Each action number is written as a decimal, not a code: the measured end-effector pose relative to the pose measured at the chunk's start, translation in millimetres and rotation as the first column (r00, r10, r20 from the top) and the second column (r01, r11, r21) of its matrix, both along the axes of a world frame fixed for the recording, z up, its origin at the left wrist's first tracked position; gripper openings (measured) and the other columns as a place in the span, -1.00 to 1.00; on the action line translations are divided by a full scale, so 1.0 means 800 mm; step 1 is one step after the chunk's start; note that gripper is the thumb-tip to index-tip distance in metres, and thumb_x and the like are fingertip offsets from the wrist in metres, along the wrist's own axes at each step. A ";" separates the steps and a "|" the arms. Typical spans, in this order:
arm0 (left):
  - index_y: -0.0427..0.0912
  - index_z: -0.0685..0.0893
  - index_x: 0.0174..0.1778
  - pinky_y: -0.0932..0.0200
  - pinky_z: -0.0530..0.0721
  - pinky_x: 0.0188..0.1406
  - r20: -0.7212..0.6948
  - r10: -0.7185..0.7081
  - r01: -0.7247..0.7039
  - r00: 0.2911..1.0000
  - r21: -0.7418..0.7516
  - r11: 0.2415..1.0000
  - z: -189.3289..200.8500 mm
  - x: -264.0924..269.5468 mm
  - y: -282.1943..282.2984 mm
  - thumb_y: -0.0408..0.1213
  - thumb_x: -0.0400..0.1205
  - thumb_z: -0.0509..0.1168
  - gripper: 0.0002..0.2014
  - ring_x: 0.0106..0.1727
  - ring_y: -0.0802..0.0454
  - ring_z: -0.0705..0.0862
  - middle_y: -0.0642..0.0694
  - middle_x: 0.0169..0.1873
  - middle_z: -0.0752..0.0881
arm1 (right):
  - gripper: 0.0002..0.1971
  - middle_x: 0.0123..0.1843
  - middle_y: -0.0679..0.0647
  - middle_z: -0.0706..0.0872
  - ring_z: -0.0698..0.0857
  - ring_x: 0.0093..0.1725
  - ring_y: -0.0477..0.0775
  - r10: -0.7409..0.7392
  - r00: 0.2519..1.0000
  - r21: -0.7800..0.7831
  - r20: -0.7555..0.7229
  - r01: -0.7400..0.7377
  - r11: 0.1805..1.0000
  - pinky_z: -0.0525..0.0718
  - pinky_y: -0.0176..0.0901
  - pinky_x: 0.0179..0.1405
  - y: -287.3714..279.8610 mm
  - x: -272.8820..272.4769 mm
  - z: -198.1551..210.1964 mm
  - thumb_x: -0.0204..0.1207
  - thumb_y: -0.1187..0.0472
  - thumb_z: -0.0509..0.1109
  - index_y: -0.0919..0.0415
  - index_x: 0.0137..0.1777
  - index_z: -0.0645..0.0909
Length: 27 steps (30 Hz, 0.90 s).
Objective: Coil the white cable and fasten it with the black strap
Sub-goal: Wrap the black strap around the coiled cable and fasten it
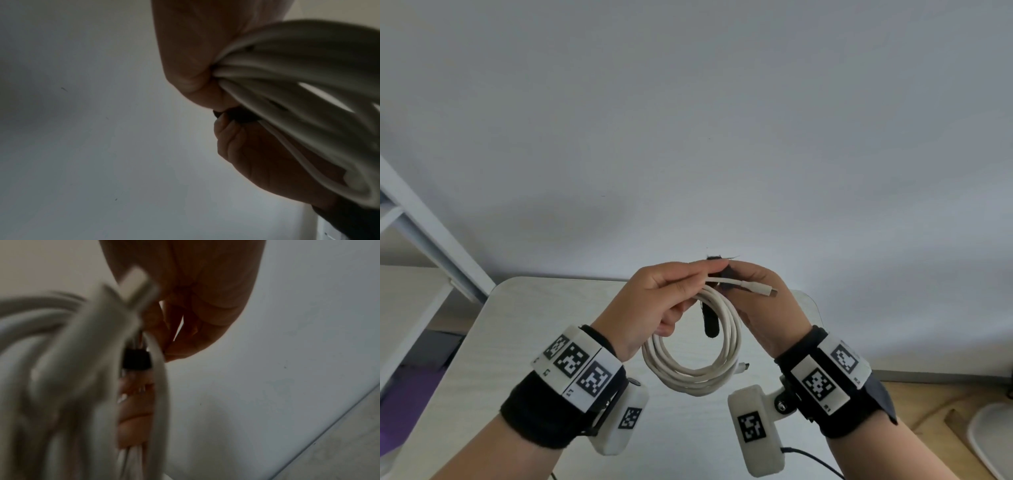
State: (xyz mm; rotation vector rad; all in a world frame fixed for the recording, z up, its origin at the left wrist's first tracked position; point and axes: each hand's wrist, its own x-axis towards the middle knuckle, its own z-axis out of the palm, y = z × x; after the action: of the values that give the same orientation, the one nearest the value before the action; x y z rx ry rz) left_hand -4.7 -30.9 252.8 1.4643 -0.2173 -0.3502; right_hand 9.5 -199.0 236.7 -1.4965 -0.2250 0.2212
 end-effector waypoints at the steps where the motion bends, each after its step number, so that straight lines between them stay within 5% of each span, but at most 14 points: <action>1: 0.23 0.74 0.13 0.21 0.07 -0.59 -0.004 0.005 -0.005 1.000 0.005 1.000 -0.001 0.000 0.000 -0.08 0.50 0.27 -0.69 -0.53 0.09 0.15 -0.06 -0.48 0.34 | -0.79 -0.19 0.25 0.73 0.70 -0.25 0.15 0.011 1.000 0.028 -0.028 -0.010 1.000 0.66 -0.06 -0.14 -0.001 0.000 0.001 0.42 0.50 0.34 0.36 0.01 0.69; 5: 0.37 0.58 0.29 0.29 0.13 -0.64 -0.016 0.000 0.001 1.000 0.023 1.000 -0.005 0.001 -0.004 -0.14 0.55 0.28 -0.59 -0.56 0.13 0.17 -0.08 -0.46 0.33 | -0.70 -0.17 0.16 0.69 0.67 -0.17 0.20 0.016 0.996 0.126 -0.091 -0.004 0.992 0.66 0.02 -0.02 -0.006 0.005 0.000 0.43 0.50 0.34 0.32 0.16 0.66; 10: 0.52 0.28 0.44 0.32 0.18 -0.66 -0.055 0.008 -0.004 0.998 0.081 0.997 -0.013 0.002 -0.007 -0.21 0.66 0.22 -0.44 -0.59 0.16 0.23 -0.15 -0.41 0.41 | -0.52 -0.16 0.14 0.71 0.62 -0.25 0.07 0.025 0.991 0.261 -0.133 0.011 0.965 0.66 -0.28 -0.21 -0.009 0.008 -0.002 0.34 0.52 0.33 0.21 0.27 0.61; 17: 0.33 0.24 0.51 0.32 0.20 -0.65 -0.205 0.032 -0.015 0.978 0.084 0.996 -0.015 0.003 -0.005 -0.16 0.60 0.28 -0.41 -0.60 0.16 0.27 -0.16 -0.36 0.52 | -0.46 -0.25 0.14 0.75 0.71 -0.33 0.06 0.021 0.985 0.299 -0.170 0.031 0.954 0.68 -0.25 -0.31 -0.011 0.007 -0.003 0.24 0.50 0.39 0.21 0.24 0.43; 22: -0.01 0.71 0.12 0.32 0.12 -0.66 -0.231 0.006 0.021 0.973 0.114 0.993 -0.010 0.006 -0.003 -0.23 0.63 0.26 -0.80 -0.62 0.17 0.21 -0.08 -0.48 0.49 | -0.54 -0.24 0.18 0.70 0.70 -0.38 0.10 0.002 0.987 0.260 -0.162 0.041 0.965 0.73 -0.18 -0.32 -0.012 0.007 -0.006 0.19 0.50 0.41 0.17 0.05 0.40; 27: -0.25 0.68 -0.17 0.29 0.08 -0.65 -0.183 0.001 0.036 0.983 0.200 0.979 -0.011 0.007 -0.001 -0.22 0.66 0.24 -0.80 -0.58 0.11 0.14 -0.05 -0.53 0.42 | -0.68 -0.25 0.20 0.60 0.63 -0.43 0.09 -0.019 0.986 0.220 -0.167 0.056 0.974 0.67 -0.23 -0.42 -0.010 0.007 -0.008 0.20 0.50 0.39 0.21 -0.13 0.41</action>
State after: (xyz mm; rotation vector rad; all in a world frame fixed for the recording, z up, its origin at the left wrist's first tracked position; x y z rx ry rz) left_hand 0.8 -31.7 244.3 1.6207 -0.0479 -0.5310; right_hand 15.3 -207.3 230.3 -1.2498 -0.0855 0.2782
